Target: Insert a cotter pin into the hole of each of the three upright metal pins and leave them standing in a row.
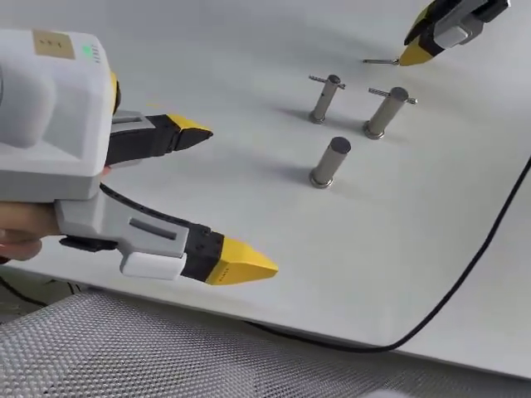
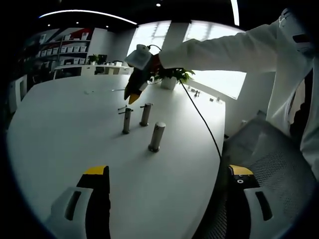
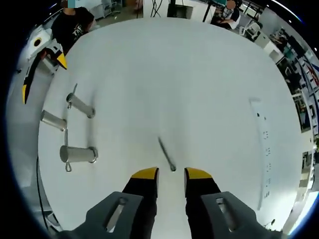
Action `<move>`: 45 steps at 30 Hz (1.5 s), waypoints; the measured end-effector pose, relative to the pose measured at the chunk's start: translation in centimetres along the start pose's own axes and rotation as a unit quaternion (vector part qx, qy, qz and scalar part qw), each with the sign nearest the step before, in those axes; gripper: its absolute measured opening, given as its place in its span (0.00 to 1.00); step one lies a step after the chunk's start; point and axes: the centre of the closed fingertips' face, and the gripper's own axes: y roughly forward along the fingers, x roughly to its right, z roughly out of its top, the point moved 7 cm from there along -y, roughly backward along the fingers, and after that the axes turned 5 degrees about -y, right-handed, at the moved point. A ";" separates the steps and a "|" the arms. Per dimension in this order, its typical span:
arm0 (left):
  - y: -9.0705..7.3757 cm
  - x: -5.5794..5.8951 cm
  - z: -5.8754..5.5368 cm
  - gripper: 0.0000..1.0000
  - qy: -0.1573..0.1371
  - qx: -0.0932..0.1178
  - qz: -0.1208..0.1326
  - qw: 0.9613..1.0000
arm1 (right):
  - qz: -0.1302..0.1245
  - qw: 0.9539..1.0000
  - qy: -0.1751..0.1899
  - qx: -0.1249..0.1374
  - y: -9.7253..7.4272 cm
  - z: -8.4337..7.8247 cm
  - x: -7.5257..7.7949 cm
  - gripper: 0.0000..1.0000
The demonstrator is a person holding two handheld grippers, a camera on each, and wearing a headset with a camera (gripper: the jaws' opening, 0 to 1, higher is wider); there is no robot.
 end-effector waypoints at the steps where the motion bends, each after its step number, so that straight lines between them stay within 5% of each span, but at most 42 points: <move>1: -0.1 -0.3 -0.1 0.97 -0.001 0.001 -0.001 1.000 | -0.001 1.000 0.003 0.000 0.1 0.0 0.1 0.13; 8: 0.0 -0.2 -0.4 0.96 -0.003 -0.001 -0.001 1.000 | -0.009 1.000 0.021 -0.003 0.6 0.2 0.4 0.03; 16: 0.3 0.1 -0.2 0.96 -0.011 0.008 0.001 1.000 | 0.022 1.000 0.001 -0.013 1.3 0.6 -1.0 0.02; 22: 0.4 0.2 -0.3 0.95 -0.014 0.008 0.002 1.000 | 0.007 1.000 0.007 -0.002 1.2 0.6 -0.4 0.00; 28: 0.5 0.2 -0.5 0.94 -0.014 0.003 0.002 1.000 | -0.005 0.999 -0.044 -0.008 1.2 0.6 -0.3 0.00; 34: 0.9 0.7 -0.2 0.94 -0.013 0.001 0.002 1.000 | 0.005 0.990 -0.134 -0.051 1.3 1.4 -0.8 0.01; 45: 0.9 1.0 0.0 0.93 -0.015 0.002 0.008 1.000 | 0.001 0.990 -0.133 -0.056 0.8 1.9 -1.5 0.08</move>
